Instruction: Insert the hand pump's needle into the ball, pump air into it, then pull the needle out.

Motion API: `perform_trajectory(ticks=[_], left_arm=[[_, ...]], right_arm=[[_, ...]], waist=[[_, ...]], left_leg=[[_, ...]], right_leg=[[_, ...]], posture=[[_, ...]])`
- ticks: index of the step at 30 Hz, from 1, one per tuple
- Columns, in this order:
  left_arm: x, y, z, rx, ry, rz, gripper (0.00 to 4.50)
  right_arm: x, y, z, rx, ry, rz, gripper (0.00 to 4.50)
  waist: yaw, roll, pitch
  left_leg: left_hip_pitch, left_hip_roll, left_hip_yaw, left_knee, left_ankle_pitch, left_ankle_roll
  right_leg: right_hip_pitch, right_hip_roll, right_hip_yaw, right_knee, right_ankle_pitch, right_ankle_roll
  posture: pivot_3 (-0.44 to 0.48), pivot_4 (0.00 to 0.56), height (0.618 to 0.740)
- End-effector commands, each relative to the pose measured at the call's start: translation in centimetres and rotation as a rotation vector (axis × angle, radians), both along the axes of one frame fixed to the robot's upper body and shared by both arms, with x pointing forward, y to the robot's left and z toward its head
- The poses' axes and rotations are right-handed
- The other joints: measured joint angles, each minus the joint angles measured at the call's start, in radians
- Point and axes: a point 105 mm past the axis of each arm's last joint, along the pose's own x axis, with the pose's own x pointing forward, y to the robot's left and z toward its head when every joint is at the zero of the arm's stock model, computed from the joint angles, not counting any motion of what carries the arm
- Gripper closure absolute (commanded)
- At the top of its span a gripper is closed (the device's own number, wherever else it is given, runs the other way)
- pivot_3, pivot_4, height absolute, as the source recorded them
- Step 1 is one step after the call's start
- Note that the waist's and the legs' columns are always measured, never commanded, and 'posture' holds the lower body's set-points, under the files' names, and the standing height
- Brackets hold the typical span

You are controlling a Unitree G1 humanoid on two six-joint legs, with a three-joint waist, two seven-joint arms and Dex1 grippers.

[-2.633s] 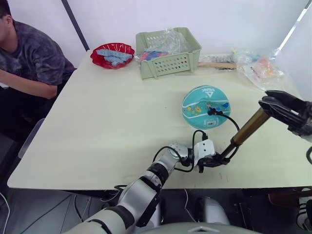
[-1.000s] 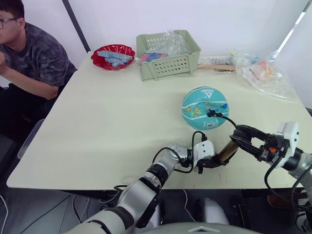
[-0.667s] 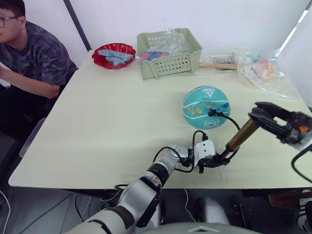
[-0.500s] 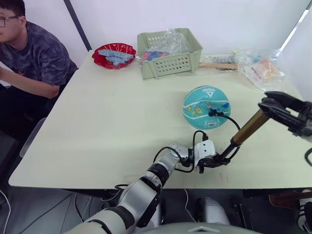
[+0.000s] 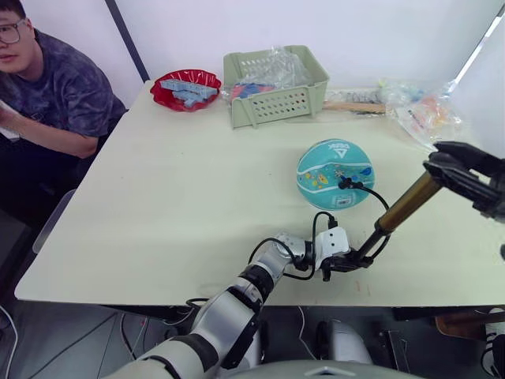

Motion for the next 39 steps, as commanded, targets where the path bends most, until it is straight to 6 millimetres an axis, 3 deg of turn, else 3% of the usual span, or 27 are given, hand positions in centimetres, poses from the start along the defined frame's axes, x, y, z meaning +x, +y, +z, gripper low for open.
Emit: perform_trajectory(ticks=[1,10,14,22,28,35,39], left_arm=[[-1.9,2.9,-5.2,0.196,0.150,0.046,3.39],[-1.7,3.1,-5.1,0.200,0.145,0.051,3.39],[-1.6,3.2,-5.1,0.202,0.146,0.053,3.39],[-1.6,3.4,-5.2,0.209,0.141,0.050,3.39],[-1.5,3.6,-5.2,0.213,0.138,0.051,3.39],[-1.7,3.8,-5.4,0.221,0.141,0.045,3.39],[-1.8,3.6,-5.5,0.220,0.143,0.041,3.39]], right_arm=[[0.0,0.4,-2.3,-0.029,0.027,-0.016,2.82],[0.4,0.3,-8.5,-0.063,0.135,-0.070,2.82],[0.1,0.9,-12.3,-0.097,0.185,-0.091,2.82],[0.1,1.7,-14.7,-0.097,0.188,-0.109,2.83],[0.5,1.5,-11.9,-0.105,0.107,-0.106,2.84],[0.6,1.0,-3.6,-0.063,-0.034,-0.044,2.84],[0.4,0.2,-0.8,-0.053,-0.066,-0.031,2.84]], waist=[[-0.001,-0.003,-0.002],[-0.001,-0.010,-0.007],[-0.001,-0.014,-0.010],[-0.004,-0.012,-0.014],[-0.005,-0.011,-0.014],[-0.003,-0.001,-0.005],[0.001,-0.003,-0.001]], left_leg=[[0.000,0.000,0.000,0.000,0.000,0.000],[0.001,0.000,-0.001,0.000,0.000,0.000],[0.001,0.001,-0.001,0.000,0.000,0.000],[0.001,0.001,-0.001,0.000,0.000,0.000],[0.001,0.001,-0.001,0.000,0.000,0.000],[0.000,0.000,-0.001,0.000,0.000,0.000],[0.000,0.000,-0.001,0.000,0.000,0.000]], right_leg=[[0.000,0.000,0.000,0.000,0.000,0.000],[0.001,0.001,0.000,0.000,0.000,0.000],[0.001,0.001,-0.001,0.000,0.000,0.000],[0.001,0.001,-0.001,0.001,0.000,0.000],[0.001,0.000,0.000,0.000,0.000,0.000],[0.000,-0.001,-0.001,0.000,0.000,0.000],[0.000,0.000,-0.001,0.000,0.000,0.000]], posture=[[0.000,0.150,0.738],[0.000,0.150,0.738],[0.000,0.150,0.738],[0.000,0.150,0.738],[0.000,0.150,0.738],[0.000,0.150,0.738],[0.000,0.150,0.738]])
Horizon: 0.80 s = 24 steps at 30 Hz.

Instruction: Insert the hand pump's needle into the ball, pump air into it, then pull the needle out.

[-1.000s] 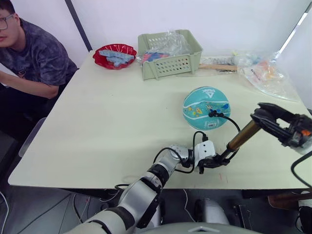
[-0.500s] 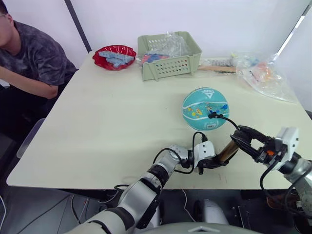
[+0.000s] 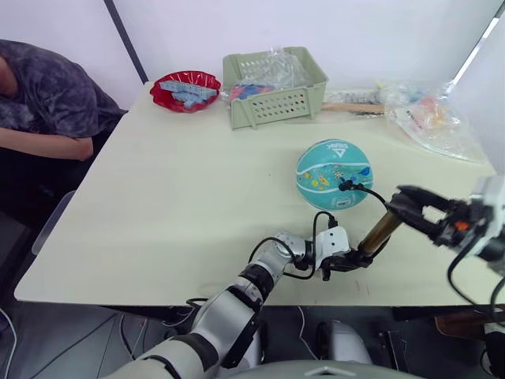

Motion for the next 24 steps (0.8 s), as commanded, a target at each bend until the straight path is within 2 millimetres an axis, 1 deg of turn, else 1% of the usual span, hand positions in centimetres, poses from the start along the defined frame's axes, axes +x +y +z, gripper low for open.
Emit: perform_trajectory(ticks=[1,3,6,13,15,18,20,23,24], left_arm=[[-1.9,3.6,-5.4,0.208,0.140,0.042,3.39],[-1.9,3.5,-5.4,0.207,0.140,0.041,3.39],[-1.9,3.5,-5.4,0.206,0.139,0.039,3.39],[-1.9,3.6,-5.4,0.208,0.137,0.037,3.39],[-1.9,3.7,-5.4,0.210,0.136,0.035,3.39],[-1.9,3.8,-5.4,0.213,0.134,0.033,3.39],[-1.9,3.8,-5.5,0.215,0.134,0.033,3.39],[-2.0,3.9,-5.5,0.217,0.134,0.031,3.39],[-2.0,3.9,-5.5,0.217,0.134,0.031,3.39]], right_arm=[[-0.6,-0.7,4.6,0.025,-0.140,0.000,2.84],[-0.7,-1.1,6.4,0.034,-0.172,0.007,2.84],[-0.8,-1.3,7.7,0.037,-0.186,0.014,2.84],[-1.0,-2.0,10.3,0.036,-0.220,0.015,2.84],[-1.0,-2.1,10.5,0.036,-0.219,0.018,2.84],[-1.1,-2.0,10.5,0.041,-0.216,0.027,2.84],[-1.0,-1.6,9.9,0.038,-0.199,0.037,2.84],[-0.7,-0.7,6.6,0.002,-0.111,0.053,2.84],[-0.7,-0.6,5.8,-0.013,-0.091,0.055,2.84]], waist=[[0.001,-0.002,0.001],[0.000,0.002,0.003],[0.001,0.001,0.003],[0.001,0.000,0.004],[0.001,0.001,0.005],[0.001,0.002,0.007],[0.001,0.002,0.007],[0.001,0.001,0.007],[0.002,0.001,0.006]], left_leg=[[0.000,0.000,0.000,0.000,0.000,0.000],[0.000,0.000,0.000,0.000,0.000,0.000],[0.000,0.000,0.001,0.000,0.000,0.000],[0.000,0.000,0.001,0.000,0.000,0.000],[-0.001,0.000,0.001,0.000,0.000,0.000],[-0.001,0.000,0.001,0.000,0.000,0.000],[-0.001,0.000,0.001,0.000,0.000,0.000],[-0.001,0.000,0.000,0.000,0.000,0.000],[-0.001,0.000,0.000,0.000,0.000,0.000]], right_leg=[[0.000,0.000,0.000,0.000,0.000,0.000],[0.000,-0.001,0.000,0.000,0.000,0.000],[0.000,-0.001,0.001,0.000,0.000,0.000],[0.000,-0.001,0.001,0.000,0.000,0.000],[0.000,-0.001,0.001,0.000,0.000,0.000],[-0.001,-0.001,0.001,0.000,0.000,0.000],[0.000,-0.001,0.000,0.000,0.000,0.000],[0.000,0.000,0.000,0.000,0.000,0.000],[0.000,0.000,0.000,0.000,0.000,0.000]], posture=[[0.000,0.150,0.738],[0.000,0.150,0.738],[0.000,0.150,0.738],[0.000,0.150,0.738],[0.000,0.150,0.738],[0.000,0.150,0.738],[0.000,0.150,0.738],[0.000,0.150,0.738],[0.000,0.150,0.738]])
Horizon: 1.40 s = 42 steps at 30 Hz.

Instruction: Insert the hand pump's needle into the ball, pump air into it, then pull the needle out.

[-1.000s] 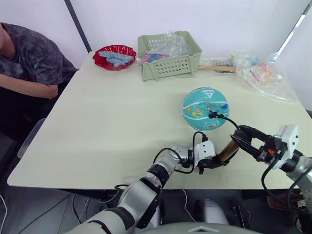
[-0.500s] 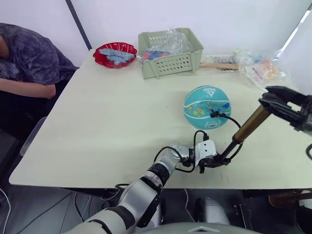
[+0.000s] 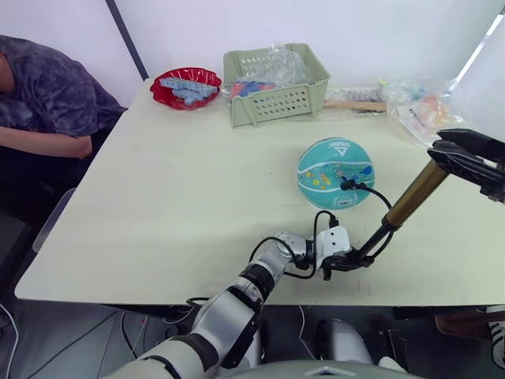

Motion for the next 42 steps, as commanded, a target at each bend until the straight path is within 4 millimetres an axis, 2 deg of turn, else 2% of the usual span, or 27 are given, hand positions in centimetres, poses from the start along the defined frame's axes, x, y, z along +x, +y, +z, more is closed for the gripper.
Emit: perform_trajectory(ticks=[1,5,8,11,17,23,26,34,37,42], left_arm=[[-2.0,4.0,-5.7,0.223,0.142,0.037,3.39],[-2.0,4.0,-5.7,0.226,0.140,0.037,3.39],[-2.0,4.0,-5.8,0.228,0.139,0.036,3.39],[-1.9,4.1,-5.8,0.231,0.138,0.036,3.39],[-1.8,4.1,-5.7,0.231,0.138,0.046,3.39],[-1.7,4.1,-5.7,0.233,0.135,0.043,3.39],[-1.6,4.1,-5.6,0.234,0.131,0.045,3.39],[-1.4,4.1,-5.5,0.233,0.127,0.046,3.39],[-1.6,4.2,-5.6,0.239,0.132,0.036,3.39],[-1.6,4.0,-5.5,0.246,0.126,0.016,3.39]], right_arm=[[-0.8,0.4,-1.0,-0.071,-0.041,-0.003,2.84],[-0.9,0.7,-5.3,-0.075,0.047,-0.003,2.84],[-0.7,0.9,-7.4,-0.041,0.064,-0.022,2.85],[-0.5,1.0,-10.7,-0.068,0.117,-0.039,2.85],[-0.8,1.4,-15.8,-0.154,0.171,-0.030,2.85],[-0.6,1.2,-17.6,-0.155,0.176,-0.064,2.85],[-0.6,1.4,-16.7,-0.176,0.131,-0.058,2.85],[-0.6,1.8,-9.7,-0.107,-0.025,-0.058,2.85],[-0.5,1.5,-7.0,-0.074,-0.067,-0.072,2.85],[-0.7,-0.3,-1.7,-0.050,-0.151,-0.113,2.85]], waist=[[0.001,-0.001,-0.001],[-0.002,-0.009,-0.006],[-0.009,-0.010,-0.009],[-0.012,-0.013,-0.013],[-0.013,-0.016,-0.016],[-0.013,-0.016,-0.019],[-0.013,-0.016,-0.020],[-0.011,-0.007,-0.013],[-0.010,-0.001,-0.007],[-0.009,-0.001,-0.003]], left_leg=[[0.000,0.000,0.000,0.000,0.000,0.000],[0.001,0.001,0.000,0.000,0.000,0.000],[0.002,0.001,0.000,0.000,0.000,0.000],[0.002,0.002,-0.001,0.000,0.000,0.000],[0.002,0.002,-0.001,0.000,0.000,0.000],[0.002,0.002,-0.001,0.000,0.000,0.000],[0.002,0.002,-0.001,0.000,0.000,0.000],[0.001,0.001,-0.001,0.000,0.000,-0.001],[0.001,0.000,-0.001,0.000,0.000,-0.001],[0.000,0.000,0.000,0.000,0.000,-0.001]], right_leg=[[0.000,0.000,0.000,0.000,0.000,0.000],[0.001,0.002,0.000,0.000,0.000,0.000],[0.001,0.001,0.000,0.001,0.000,0.000],[0.001,0.002,0.000,0.001,0.000,0.000],[0.001,0.002,0.000,0.001,0.000,0.000],[0.001,0.001,0.000,0.001,0.000,0.000],[0.001,0.001,0.000,0.001,0.000,0.000],[0.000,0.000,0.000,0.000,0.000,0.000],[0.000,-0.001,0.000,0.000,0.000,0.000],[0.000,-0.001,0.000,0.000,0.000,0.000]], posture=[[0.000,0.150,0.738],[0.000,0.150,0.738],[0.000,0.150,0.738],[0.000,0.150,0.738],[0.000,0.150,0.738],[0.000,0.150,0.738],[0.000,0.150,0.738],[0.000,0.150,0.738],[0.000,0.150,0.738],[0.000,0.150,0.738]])
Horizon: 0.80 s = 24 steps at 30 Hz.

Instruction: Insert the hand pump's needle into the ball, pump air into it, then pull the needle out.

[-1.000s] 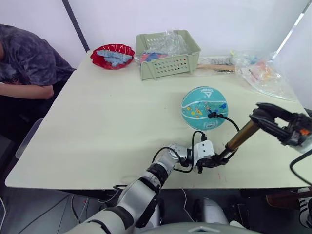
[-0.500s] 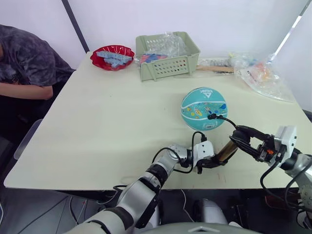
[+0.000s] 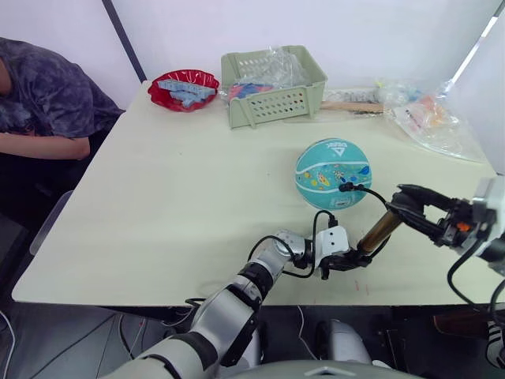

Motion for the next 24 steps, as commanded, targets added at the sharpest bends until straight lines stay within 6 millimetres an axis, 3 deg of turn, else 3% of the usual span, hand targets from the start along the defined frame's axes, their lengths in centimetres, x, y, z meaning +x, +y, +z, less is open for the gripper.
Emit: perform_trajectory(ticks=[1,10,18,22,24], left_arm=[[-1.8,3.7,-5.5,0.226,0.136,0.028,3.39],[-1.8,3.6,-5.3,0.234,0.127,0.001,3.39],[-2.1,3.4,-5.3,0.242,0.126,-0.022,3.39],[-2.2,3.3,-5.4,0.245,0.126,-0.026,3.39],[-2.3,3.3,-5.4,0.245,0.126,-0.032,3.39]], right_arm=[[-0.7,-1.4,6.1,0.026,-0.171,-0.039,2.85],[-1.8,-2.1,11.1,0.015,-0.239,-0.044,2.85],[-2.0,-2.0,12.3,0.037,-0.263,-0.052,2.85],[-2.0,-1.8,11.3,0.015,-0.231,-0.050,2.85],[-1.7,-1.3,8.4,-0.020,-0.157,-0.042,2.85]], waist=[[0.000,-0.001,0.001],[0.000,-0.003,0.005],[0.001,0.000,0.008],[0.002,0.000,0.008],[0.006,-0.001,0.008]], left_leg=[[0.000,0.000,0.000,0.000,0.000,0.000],[0.000,0.000,0.000,0.000,0.000,0.000],[-0.001,0.000,0.000,0.000,0.000,0.000],[-0.001,0.000,0.000,0.000,0.000,0.000],[-0.001,0.000,0.000,0.000,0.000,0.000]], right_leg=[[0.000,0.000,0.000,0.000,0.000,0.000],[0.000,0.001,0.000,0.000,0.000,0.000],[-0.001,0.000,0.000,0.000,0.000,0.000],[-0.001,0.000,0.000,0.000,0.000,0.000],[0.000,0.000,0.000,0.000,0.000,0.000]], posture=[[0.000,0.150,0.738],[0.000,0.150,0.738],[0.000,0.150,0.738],[0.000,0.150,0.738],[0.000,0.150,0.738]])
